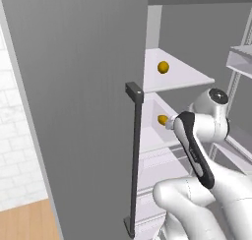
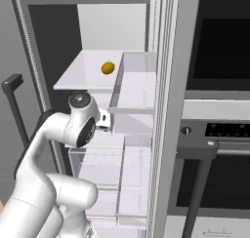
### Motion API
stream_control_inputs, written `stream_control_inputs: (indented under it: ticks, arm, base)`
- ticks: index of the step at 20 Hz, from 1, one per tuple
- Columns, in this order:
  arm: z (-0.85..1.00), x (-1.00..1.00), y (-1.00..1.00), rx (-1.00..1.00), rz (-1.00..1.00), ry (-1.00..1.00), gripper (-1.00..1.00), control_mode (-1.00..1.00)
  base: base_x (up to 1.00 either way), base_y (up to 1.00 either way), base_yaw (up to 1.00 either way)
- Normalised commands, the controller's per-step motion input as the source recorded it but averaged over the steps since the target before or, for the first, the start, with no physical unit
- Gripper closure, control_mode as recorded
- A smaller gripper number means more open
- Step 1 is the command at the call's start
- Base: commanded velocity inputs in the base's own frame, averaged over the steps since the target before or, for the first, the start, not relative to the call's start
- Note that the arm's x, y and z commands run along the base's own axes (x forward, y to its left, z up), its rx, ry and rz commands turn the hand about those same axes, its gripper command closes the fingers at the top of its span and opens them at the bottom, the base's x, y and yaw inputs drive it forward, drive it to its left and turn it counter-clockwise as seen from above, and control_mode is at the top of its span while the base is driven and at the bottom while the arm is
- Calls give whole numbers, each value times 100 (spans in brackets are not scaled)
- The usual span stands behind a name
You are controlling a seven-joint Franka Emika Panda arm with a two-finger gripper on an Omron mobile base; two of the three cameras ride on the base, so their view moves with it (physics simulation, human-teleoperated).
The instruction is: Place one lemon and one fish in each tupperware on the nearby counter, to pack two identical lunches.
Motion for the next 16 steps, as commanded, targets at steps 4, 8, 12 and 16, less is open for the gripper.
stream_control_inputs:
  ticks: [4, 8, 12, 16]
  arm:
    - [-35, 76, -4, -1, 0, 0, -100, -100]
    - [-18, 68, -28, 0, 0, 9, -100, -100]
    - [-9, 59, -30, 0, 0, 12, -100, -100]
    - [-1, 54, -5, 0, 0, 5, -100, -100]
  base:
    - [0, 0, 0]
    - [0, 0, 0]
    - [0, 0, 0]
    - [0, 0, 0]
